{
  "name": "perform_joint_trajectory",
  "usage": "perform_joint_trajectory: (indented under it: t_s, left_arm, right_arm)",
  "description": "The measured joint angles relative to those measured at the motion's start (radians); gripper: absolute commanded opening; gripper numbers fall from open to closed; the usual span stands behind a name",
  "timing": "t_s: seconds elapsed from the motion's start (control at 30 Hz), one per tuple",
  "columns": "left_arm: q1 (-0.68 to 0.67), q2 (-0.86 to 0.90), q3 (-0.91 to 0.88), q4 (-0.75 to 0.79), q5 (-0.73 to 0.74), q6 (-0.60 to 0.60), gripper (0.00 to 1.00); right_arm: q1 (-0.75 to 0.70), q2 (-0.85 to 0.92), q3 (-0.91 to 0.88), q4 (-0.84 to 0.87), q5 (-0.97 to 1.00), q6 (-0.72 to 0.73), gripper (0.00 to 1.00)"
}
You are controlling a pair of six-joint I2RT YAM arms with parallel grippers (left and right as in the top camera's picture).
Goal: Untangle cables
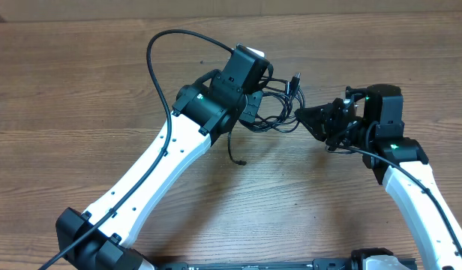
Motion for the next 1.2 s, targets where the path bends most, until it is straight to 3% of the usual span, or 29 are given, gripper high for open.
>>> perform_joint_trajectory:
  t_s: [0.2, 0.43, 0.47, 0.63, 0.77, 1.2]
  left_arm:
    - [0.005, 0.000, 0.000, -0.008, -0.101, 0.001, 0.04]
    - [0.101, 0.000, 0.000, -0.012, -0.176, -0.004, 0.04]
    - [0.114, 0.000, 0.000, -0.013, -0.177, -0.009, 0.04]
    - [0.116, 0.000, 0.000, -0.012, -0.111, -0.011, 0.04]
    - [0.116, 0.000, 0.000, -0.003, -0.023, -0.004, 0.04]
    - [0.109, 0.000, 0.000, 0.082, 0.222, 0.026, 0.04]
  right_arm:
    - [-0.077, 0.000, 0.000, -0.012, -0.113, -0.108, 0.04]
    - [-0.169, 0.001, 0.000, -0.074, -0.175, -0.278, 0.04]
    - [-0.169, 0.001, 0.000, -0.076, -0.178, -0.291, 0.07]
    - [-0.168, 0.001, 0.000, -0.072, -0.181, -0.319, 0.47]
    - [-0.169, 0.002, 0.000, -0.071, -0.183, -0.334, 0.68]
    - [-0.163, 0.002, 0.000, -0.060, -0.207, -0.341, 0.75]
